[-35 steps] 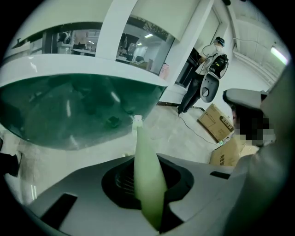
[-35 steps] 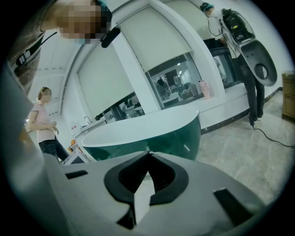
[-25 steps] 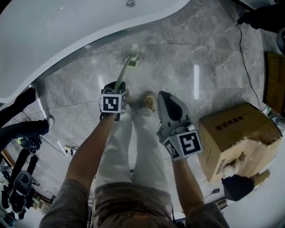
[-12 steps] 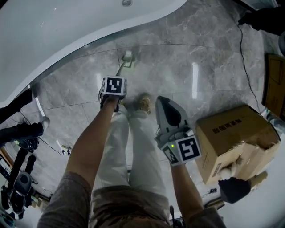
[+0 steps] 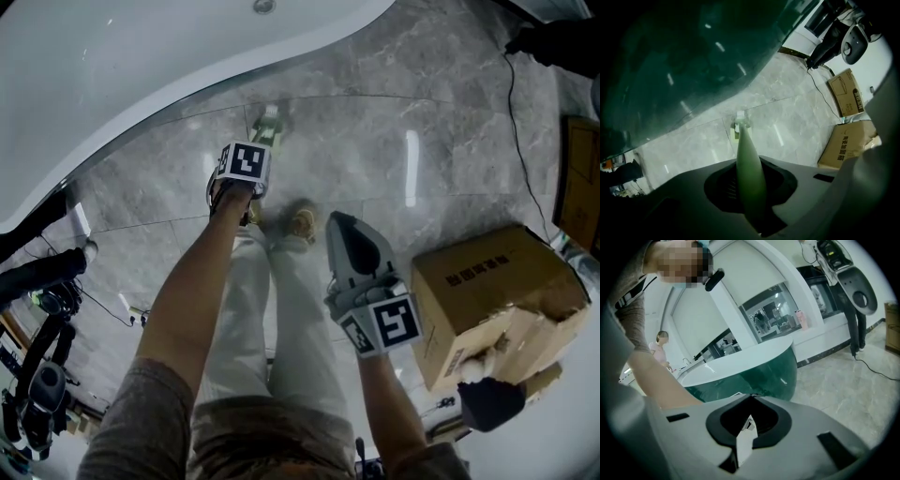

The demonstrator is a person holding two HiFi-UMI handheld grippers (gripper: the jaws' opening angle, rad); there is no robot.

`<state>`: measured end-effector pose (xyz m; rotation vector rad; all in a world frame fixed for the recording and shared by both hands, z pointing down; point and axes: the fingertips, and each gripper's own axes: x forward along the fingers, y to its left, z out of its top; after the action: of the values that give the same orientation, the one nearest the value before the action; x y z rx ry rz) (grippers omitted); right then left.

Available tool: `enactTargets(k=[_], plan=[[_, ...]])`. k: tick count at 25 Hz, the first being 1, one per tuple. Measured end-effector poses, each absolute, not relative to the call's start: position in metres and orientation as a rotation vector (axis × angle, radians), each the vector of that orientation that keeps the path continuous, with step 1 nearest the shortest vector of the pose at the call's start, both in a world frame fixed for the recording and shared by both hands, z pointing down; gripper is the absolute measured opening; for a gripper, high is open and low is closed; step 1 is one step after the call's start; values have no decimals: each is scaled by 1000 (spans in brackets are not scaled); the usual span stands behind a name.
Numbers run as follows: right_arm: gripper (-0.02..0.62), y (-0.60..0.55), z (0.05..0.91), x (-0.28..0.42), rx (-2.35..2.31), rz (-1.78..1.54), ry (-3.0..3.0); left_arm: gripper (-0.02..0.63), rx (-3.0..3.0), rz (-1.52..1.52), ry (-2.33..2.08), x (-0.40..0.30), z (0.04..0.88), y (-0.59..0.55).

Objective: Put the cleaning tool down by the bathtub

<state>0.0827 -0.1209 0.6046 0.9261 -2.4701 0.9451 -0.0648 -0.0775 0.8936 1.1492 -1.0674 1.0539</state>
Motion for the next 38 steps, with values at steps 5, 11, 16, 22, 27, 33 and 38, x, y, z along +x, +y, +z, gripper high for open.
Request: enactTargets(k=[5,11,16,22,27,33,38], plan=[[0,-124,605,82,923,951,-2474,51,1122,1101,-1019,-62,892,-69],[0,-128,600,78,923,962,-2488,51,1092,1129,-979,-65,887,-54],[0,-128,601,77,928,968,-2485,52,1082,1143,-946,-68,889,-49],[0,-123,607,81,915,962,-2477,52,1085,1165,-931,-66,894,-50],[0,-124,605,81,913,967,-2482,49,1058,1215,-895,-68,894,-33],[0,-126,604,81,912,970,-2490,44,1013,1298,-839,-75,901,-14],[0,-125,608,86,909,972,-2486,44,1006,1287,-858,-75,904,-9]])
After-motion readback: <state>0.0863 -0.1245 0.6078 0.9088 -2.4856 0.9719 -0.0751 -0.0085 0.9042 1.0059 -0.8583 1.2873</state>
